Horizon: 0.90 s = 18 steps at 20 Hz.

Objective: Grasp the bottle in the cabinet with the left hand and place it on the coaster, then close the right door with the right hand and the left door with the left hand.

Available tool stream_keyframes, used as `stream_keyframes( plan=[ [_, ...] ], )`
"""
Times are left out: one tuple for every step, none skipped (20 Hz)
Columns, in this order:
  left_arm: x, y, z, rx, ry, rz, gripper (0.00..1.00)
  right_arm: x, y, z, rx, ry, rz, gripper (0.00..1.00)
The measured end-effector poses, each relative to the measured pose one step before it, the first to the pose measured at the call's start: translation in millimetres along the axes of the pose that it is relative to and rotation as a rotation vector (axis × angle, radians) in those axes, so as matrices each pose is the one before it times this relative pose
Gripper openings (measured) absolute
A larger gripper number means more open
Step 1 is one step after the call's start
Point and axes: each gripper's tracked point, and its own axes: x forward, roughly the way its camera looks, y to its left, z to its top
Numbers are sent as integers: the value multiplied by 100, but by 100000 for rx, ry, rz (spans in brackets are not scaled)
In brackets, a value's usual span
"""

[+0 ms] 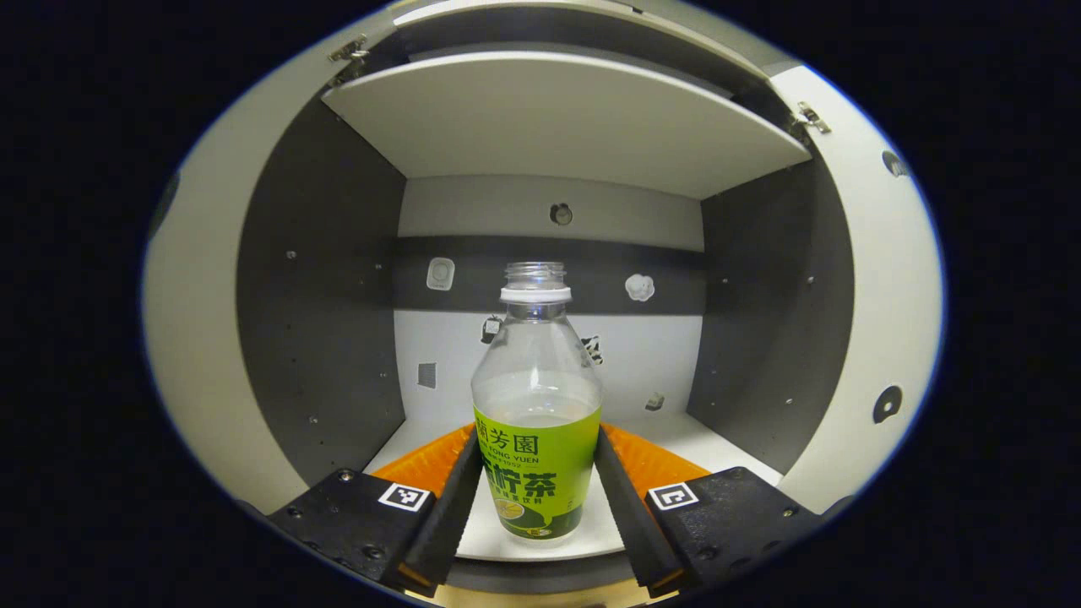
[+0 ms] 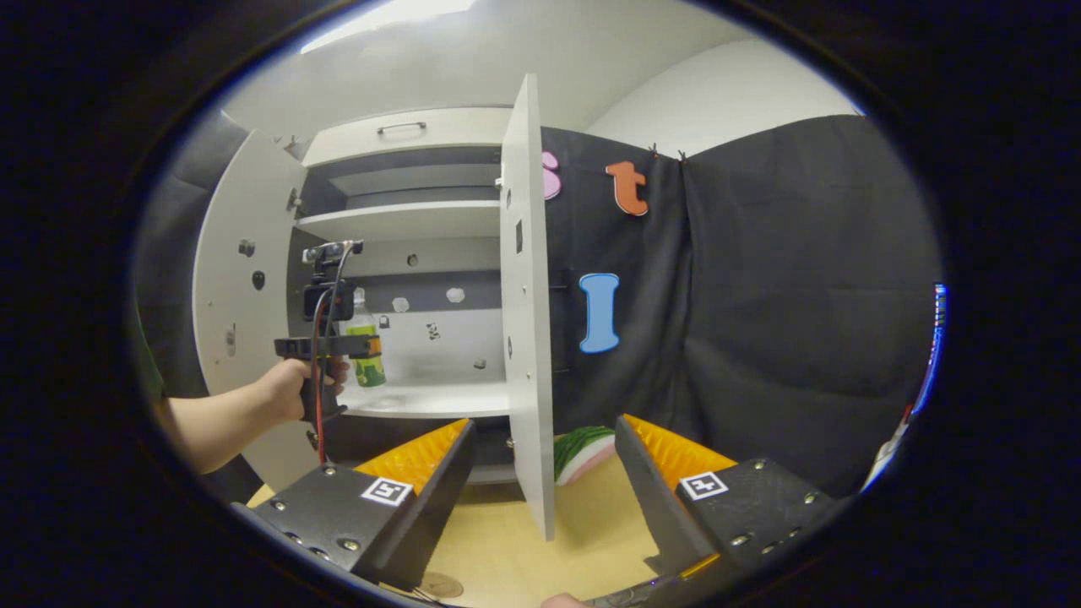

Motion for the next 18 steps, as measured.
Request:
stream_keyframes(
  plan=[
    [-1278,134,492,-424,-1367,899,79,-225,-214,57,3,-370,444,99],
    [-1273,-191,424,-389,-588,21,79,-287,-177,-17,184,-157,534,99],
    [-1412,-514,209,-994,-226,-706,79,-156,-110,110,604,21,680,99],
    [-1411,-685,-40,-1423,674,-1838,77,-227,-121,-24,626,119,859,99],
    [-1523,-880,-172,-1459,639,-2420,79,-195,-151,-17,293,-138,831,99],
    [-1444,-651,-199,-1059,317,-2183,78,-208,-242,-99,95,77,591,99],
    [-1517,-567,-221,-1016,-204,-1622,79,-164,-221,-122,-79,327,591,99],
    [-1337,-516,-257,-630,-128,-1334,79,-132,-271,-339,-75,487,524,99],
    [-1225,-304,-449,-728,9,-396,79,-147,-309,-256,94,443,293,99],
    [-1102,-100,-456,-123,537,116,79,-99,-300,-295,248,343,274,99],
    [-1041,55,-604,592,548,674,79,-102,-223,-130,342,204,331,99],
    [-814,237,-495,1212,-45,1091,77,-99,-129,-144,219,-87,340,99],
    [-904,248,-715,1281,118,916,79,-4,-225,-91,-100,-117,296,99],
    [-692,342,-863,795,47,1380,79,5,-351,-133,-208,55,142,99],
    [-636,697,-1131,691,889,2402,79,5,-212,-140,-70,485,14,99],
    [-641,468,-1157,497,1488,1915,80,5,-257,-158,297,684,204,99],
    [-572,402,-973,810,-134,1572,79,-29,-185,-45,481,44,304,99],
    [-637,283,-685,321,-688,779,80,-21,-204,80,498,-161,347,99]
  ],
)
